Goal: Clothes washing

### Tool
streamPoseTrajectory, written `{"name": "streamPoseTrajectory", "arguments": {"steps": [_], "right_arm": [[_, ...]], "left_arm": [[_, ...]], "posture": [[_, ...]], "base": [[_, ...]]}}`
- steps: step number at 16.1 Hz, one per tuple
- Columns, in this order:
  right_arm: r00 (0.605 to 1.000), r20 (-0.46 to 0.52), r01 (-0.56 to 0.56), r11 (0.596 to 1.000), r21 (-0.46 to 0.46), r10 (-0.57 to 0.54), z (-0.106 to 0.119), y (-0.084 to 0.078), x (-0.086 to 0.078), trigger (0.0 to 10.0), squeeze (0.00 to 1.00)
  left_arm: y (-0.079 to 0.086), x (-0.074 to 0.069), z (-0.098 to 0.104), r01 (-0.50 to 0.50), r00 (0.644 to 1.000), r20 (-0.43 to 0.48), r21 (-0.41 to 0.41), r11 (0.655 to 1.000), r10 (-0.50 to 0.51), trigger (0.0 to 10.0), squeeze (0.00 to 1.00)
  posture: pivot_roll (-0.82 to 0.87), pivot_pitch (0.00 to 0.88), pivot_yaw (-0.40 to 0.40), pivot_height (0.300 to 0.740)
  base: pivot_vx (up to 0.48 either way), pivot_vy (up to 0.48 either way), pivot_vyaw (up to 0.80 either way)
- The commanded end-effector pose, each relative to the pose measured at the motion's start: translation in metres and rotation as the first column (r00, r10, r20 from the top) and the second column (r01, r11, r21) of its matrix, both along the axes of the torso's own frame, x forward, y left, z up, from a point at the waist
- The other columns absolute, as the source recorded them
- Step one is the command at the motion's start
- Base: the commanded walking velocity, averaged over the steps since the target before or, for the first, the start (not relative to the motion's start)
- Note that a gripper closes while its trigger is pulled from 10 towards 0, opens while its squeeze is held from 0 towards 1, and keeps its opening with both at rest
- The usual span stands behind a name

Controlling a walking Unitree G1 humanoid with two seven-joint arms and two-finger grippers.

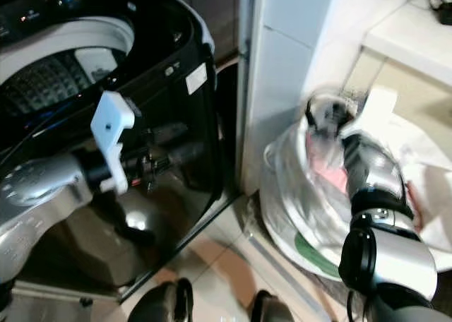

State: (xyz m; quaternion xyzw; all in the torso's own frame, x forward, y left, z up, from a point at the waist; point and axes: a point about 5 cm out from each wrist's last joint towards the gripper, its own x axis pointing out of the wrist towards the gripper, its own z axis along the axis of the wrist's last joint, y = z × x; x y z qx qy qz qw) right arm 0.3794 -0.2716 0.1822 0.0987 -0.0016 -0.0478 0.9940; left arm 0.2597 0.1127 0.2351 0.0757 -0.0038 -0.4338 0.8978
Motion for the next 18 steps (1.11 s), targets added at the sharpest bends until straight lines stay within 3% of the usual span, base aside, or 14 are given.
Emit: {"name": "streamPoseTrajectory", "arguments": {"steps": [1, 3, 5, 7, 8, 9, 10, 12, 14, 15, 16, 17, 18], "right_arm": [[0.999, 0.033, -0.041, 0.998, -0.054, 0.043, 0.018, 0.000, -0.002, 0.0, 0.00], [0.993, 0.035, -0.109, 0.984, -0.139, 0.115, 0.037, -0.002, -0.015, 0.0, 0.00], [0.987, 0.054, -0.139, 0.977, -0.159, 0.149, 0.052, -0.002, -0.022, 0.0, 0.00], [0.951, 0.116, -0.258, 0.942, -0.215, 0.287, 0.098, 0.006, -0.039, 0.0, 0.00], [0.940, 0.130, -0.284, 0.934, -0.218, 0.316, 0.108, 0.010, -0.043, 0.0, 0.00], [0.913, 0.184, -0.328, 0.923, -0.203, 0.365, 0.130, 0.017, -0.051, 0.0, 0.00], [0.857, 0.233, -0.406, 0.880, -0.248, 0.460, 0.163, 0.036, -0.062, 0.0, 0.00], [0.825, 0.239, -0.441, 0.847, -0.297, 0.513, 0.179, 0.050, -0.067, 0.0, 0.00], [0.732, 0.327, -0.547, 0.802, -0.240, 0.598, 0.202, 0.070, -0.077, 0.0, 0.00], [0.676, 0.357, -0.613, 0.761, -0.213, 0.645, 0.208, 0.081, -0.079, 0.0, 0.00], [0.646, 0.360, -0.657, 0.730, -0.188, 0.674, 0.209, 0.089, -0.080, 0.0, 0.00], [0.628, 0.361, -0.681, 0.711, -0.172, 0.689, 0.207, 0.093, -0.080, 0.0, 0.00], [0.586, 0.374, -0.738, 0.664, -0.122, 0.719, 0.205, 0.104, -0.080, 0.0, 0.00]], "left_arm": [[-0.006, 0.007, -0.001, 0.004, 0.999, 0.038, 0.004, 1.000, -0.004, 10.0, 0.00], [-0.012, 0.013, -0.002, 0.013, 0.999, 0.053, -0.022, 1.000, -0.012, 10.0, 0.00], [-0.013, 0.016, -0.003, 0.018, 0.998, 0.063, -0.031, 0.999, -0.016, 10.0, 0.00], [-0.018, 0.024, -0.001, 0.012, 0.996, 0.084, -0.083, 0.996, -0.005, 10.0, 0.00], [-0.020, 0.025, 0.000, 0.014, 0.996, 0.094, -0.095, 0.995, -0.005, 10.0, 0.00], [-0.023, 0.028, 0.002, 0.015, 0.994, 0.105, -0.127, 0.992, -0.002, 10.0, 0.00], [-0.028, 0.033, 0.007, 0.020, 0.993, 0.122, -0.182, 0.983, 0.002, 10.0, 0.00], [-0.032, 0.036, 0.011, 0.024, 0.992, 0.125, -0.229, 0.973, 0.005, 10.0, 0.00], [-0.038, 0.043, 0.017, 0.018, 0.989, 0.144, -0.291, 0.956, 0.025, 10.0, 0.00], [-0.040, 0.047, 0.029, 0.027, 0.981, 0.190, -0.357, 0.934, 0.044, 10.0, 0.00], [-0.041, 0.051, 0.041, 0.035, 0.973, 0.222, -0.425, 0.904, 0.067, 10.0, 0.00], [-0.041, 0.053, 0.048, 0.049, 0.973, 0.220, -0.478, 0.877, 0.066, 10.0, 0.48], [-0.045, 0.055, 0.060, 0.116, 0.976, 0.220, -0.557, 0.822, 0.011, 10.0, 1.00]], "posture": [[0.03, 0.074, 0.026, 0.740], [-0.01, 0.061, 0.028, 0.740], [-0.02, 0.056, 0.032, 0.740], [-0.05, 0.043, 0.048, 0.740], [-0.06, 0.038, 0.053, 0.740], [-0.08, 0.031, 0.062, 0.740], [-0.09, 0.015, 0.072, 0.740], [-0.10, 0.007, 0.076, 0.740], [-0.12, 0.000, 0.076, 0.740], [-0.14, 0.000, 0.075, 0.740], [-0.14, 0.000, 0.071, 0.740], [-0.14, 0.000, 0.070, 0.740], [-0.14, 0.000, 0.063, 0.740]], "base": [[0.000, 0.000, 0.00], [0.000, 0.000, 0.00], [0.000, 0.000, 0.00], [0.000, 0.000, 0.00], [0.000, 0.000, 0.00], [0.000, 0.000, 0.00], [0.000, 0.000, 0.00], [0.000, 0.000, 0.00], [0.000, 0.000, 0.00], [0.000, 0.000, 0.00], [0.000, 0.000, 0.00], [0.000, 0.000, 0.00], [0.000, 0.000, 0.00]]}}
